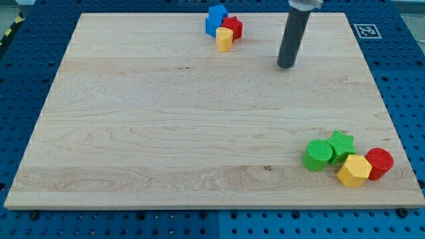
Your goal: Push the blue cube to the top center
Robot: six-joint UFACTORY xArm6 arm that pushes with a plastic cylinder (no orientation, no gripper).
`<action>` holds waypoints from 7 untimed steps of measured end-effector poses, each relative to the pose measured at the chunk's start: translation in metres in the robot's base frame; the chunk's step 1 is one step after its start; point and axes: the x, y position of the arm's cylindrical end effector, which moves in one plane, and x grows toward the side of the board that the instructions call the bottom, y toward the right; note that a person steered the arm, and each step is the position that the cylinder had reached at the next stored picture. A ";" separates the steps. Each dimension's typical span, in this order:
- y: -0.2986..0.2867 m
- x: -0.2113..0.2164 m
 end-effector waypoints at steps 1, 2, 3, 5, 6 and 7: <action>-0.013 -0.044; -0.026 -0.086; -0.031 -0.103; -0.091 -0.103; -0.114 -0.103; -0.114 -0.098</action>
